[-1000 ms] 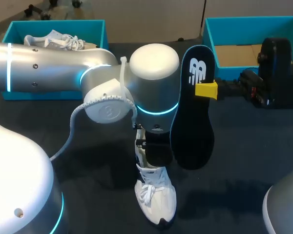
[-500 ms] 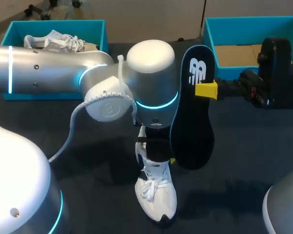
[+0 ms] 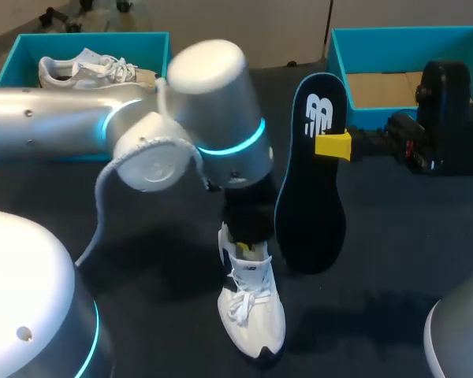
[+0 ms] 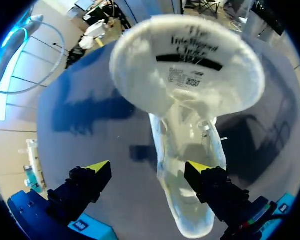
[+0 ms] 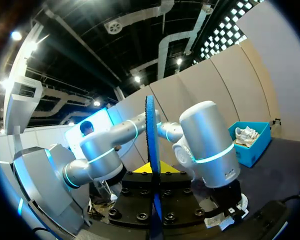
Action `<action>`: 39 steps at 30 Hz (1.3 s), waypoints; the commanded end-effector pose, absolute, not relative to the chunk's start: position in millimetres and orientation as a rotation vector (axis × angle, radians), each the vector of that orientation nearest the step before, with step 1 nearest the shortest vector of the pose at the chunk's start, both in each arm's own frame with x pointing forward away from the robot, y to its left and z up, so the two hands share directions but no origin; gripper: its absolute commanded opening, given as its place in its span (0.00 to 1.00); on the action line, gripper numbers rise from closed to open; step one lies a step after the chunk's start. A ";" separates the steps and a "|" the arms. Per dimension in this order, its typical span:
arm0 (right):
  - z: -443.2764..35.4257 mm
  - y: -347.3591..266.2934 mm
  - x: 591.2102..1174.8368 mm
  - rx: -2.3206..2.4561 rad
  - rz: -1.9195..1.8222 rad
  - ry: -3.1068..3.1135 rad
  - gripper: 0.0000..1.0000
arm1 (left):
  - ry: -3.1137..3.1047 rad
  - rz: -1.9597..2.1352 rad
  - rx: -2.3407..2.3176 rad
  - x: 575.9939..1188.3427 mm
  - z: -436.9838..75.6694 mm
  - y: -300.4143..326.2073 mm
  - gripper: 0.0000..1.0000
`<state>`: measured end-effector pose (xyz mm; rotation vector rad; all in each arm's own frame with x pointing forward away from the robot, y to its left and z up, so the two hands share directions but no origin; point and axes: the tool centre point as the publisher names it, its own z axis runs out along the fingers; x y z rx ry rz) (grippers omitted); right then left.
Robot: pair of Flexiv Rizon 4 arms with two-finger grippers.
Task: Take the shoe out of the shoebox, open the shoe tongue, remove and reinsert the insole, then place the shoe into the shoebox
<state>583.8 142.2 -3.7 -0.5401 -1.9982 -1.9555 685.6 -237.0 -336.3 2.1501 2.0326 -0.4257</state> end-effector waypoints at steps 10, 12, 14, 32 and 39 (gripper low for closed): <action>-4.5 144.6 585.1 -0.542 -1.952 -1.999 0.00 | 1.863 -0.803 1.770 701.3 -252.8 -197.6 1.00; -4.5 144.6 585.1 -0.542 -1.952 -1.999 0.00 | 1.837 -0.848 1.719 705.7 -244.4 -194.5 1.00; -4.5 144.6 585.1 -0.542 -1.952 -1.999 0.00 | 1.803 -0.894 1.684 708.4 -236.4 -190.9 1.00; -4.5 144.6 585.1 -0.542 -1.952 -1.999 0.00 | 1.642 -1.027 1.604 711.8 -206.6 -177.6 1.00; -4.5 144.6 585.1 -0.542 -1.952 -1.999 0.00 | 1.603 -1.012 1.538 715.9 -205.4 -176.3 1.00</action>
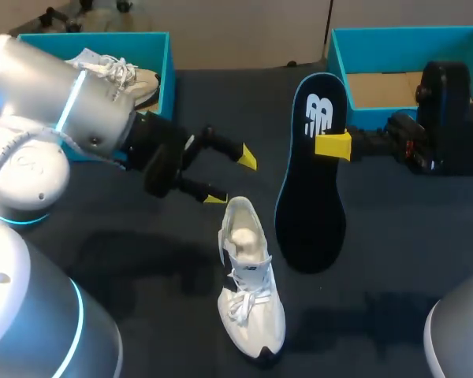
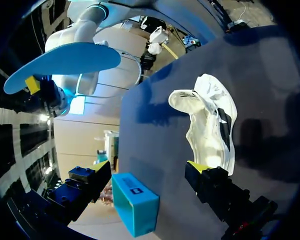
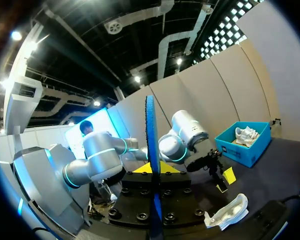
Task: Take the shoe out of the shoebox, open the shoe tongue, remove and reinsert the insole, then place the shoe into the shoebox
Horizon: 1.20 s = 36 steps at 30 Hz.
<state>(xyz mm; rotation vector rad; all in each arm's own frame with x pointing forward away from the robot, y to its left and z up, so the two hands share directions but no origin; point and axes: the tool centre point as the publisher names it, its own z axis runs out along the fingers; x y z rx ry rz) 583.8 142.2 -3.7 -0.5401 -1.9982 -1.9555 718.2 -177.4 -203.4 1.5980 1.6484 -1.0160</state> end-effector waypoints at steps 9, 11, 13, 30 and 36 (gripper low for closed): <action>-4.5 144.6 585.1 -0.542 -1.952 -1.999 0.00 | 1.485 -1.113 1.357 731.2 -184.8 -166.2 1.00; -4.5 144.6 585.1 -0.542 -1.952 -1.999 0.00 | 1.441 -1.129 1.346 732.8 -178.5 -162.3 1.00; -4.5 144.6 585.1 -0.542 -1.952 -1.999 0.00 | 1.391 -1.130 1.334 733.9 -173.5 -158.9 1.00; -4.5 144.6 585.1 -0.542 -1.952 -1.999 0.00 | 1.218 -1.158 1.286 743.4 -138.9 -152.1 1.00; 0.1 139.8 621.3 -0.581 -1.830 -1.979 0.00 | 1.218 -1.158 1.286 743.4 -138.9 -152.1 1.00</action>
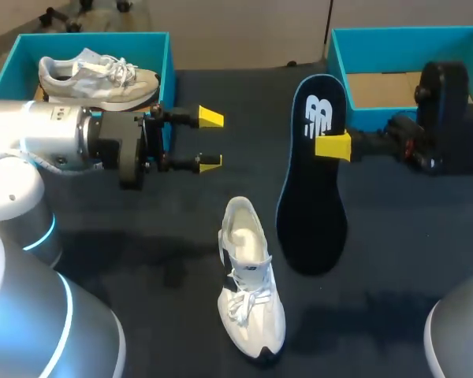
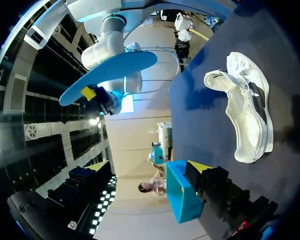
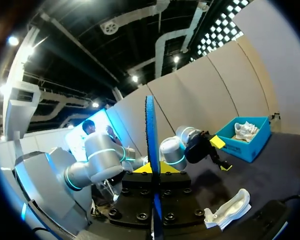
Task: Take the shoe out of the shoebox, open the shoe tongue, remove and reinsert the insole, then place the shoe into the shoebox
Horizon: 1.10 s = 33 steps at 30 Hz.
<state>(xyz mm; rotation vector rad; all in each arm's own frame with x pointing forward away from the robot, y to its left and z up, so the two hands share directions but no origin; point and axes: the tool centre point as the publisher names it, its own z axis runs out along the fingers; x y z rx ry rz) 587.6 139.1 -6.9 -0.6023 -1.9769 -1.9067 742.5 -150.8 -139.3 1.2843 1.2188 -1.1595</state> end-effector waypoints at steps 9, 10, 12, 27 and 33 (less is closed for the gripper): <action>-9.8 128.0 682.6 -0.622 -1.710 -1.894 0.00 | 1.218 -1.158 1.286 743.4 -138.9 -152.1 1.00; -13.3 127.7 689.2 -0.627 -1.696 -1.877 0.00 | 1.218 -1.158 1.286 743.4 -138.9 -152.1 1.00; -21.1 128.0 701.7 -0.640 -1.663 -1.855 0.00 | 1.218 -1.158 1.286 743.4 -138.9 -152.1 1.00; -38.4 129.6 725.3 -0.698 -1.587 -1.796 0.00 | 1.218 -1.158 1.286 743.4 -138.9 -152.1 1.00; -38.4 129.6 725.3 -0.698 -1.587 -1.796 0.00 | 1.218 -1.158 1.286 743.4 -138.9 -152.1 1.00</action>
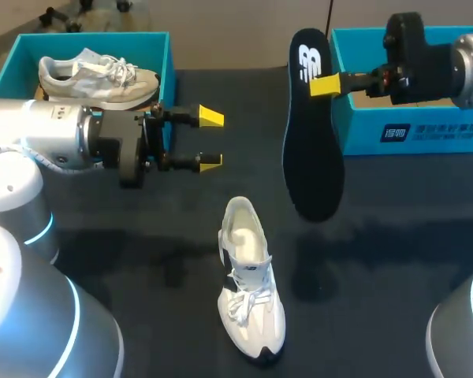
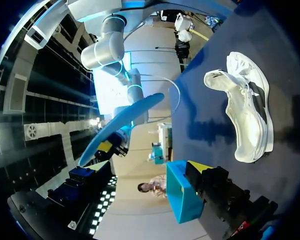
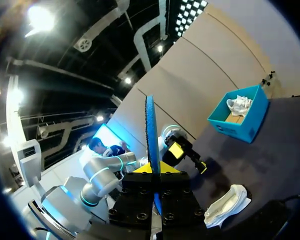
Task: Take the shoe out of the shoebox, open the shoe tongue, remove and reinsert the insole, then place the shoe into the shoebox
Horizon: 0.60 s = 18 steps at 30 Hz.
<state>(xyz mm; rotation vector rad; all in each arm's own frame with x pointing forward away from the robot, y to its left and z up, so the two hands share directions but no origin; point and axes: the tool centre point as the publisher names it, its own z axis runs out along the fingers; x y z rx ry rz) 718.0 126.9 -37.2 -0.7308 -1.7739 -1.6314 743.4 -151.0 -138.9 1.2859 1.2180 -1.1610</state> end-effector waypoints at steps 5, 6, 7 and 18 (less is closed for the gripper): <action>-38.4 129.6 725.3 -0.698 -1.587 -1.796 0.00 | 1.218 -1.158 1.286 743.4 -138.9 -152.1 1.00; -38.4 129.6 725.3 -0.698 -1.587 -1.796 0.00 | 1.218 -1.158 1.286 743.4 -138.9 -152.1 1.00; -38.4 129.6 725.3 -0.698 -1.587 -1.796 0.00 | 1.218 -1.158 1.286 743.4 -138.9 -152.1 1.00; -66.1 135.3 786.6 -0.839 -1.410 -1.613 0.00 | 1.218 -1.158 1.286 743.4 -138.9 -152.1 1.00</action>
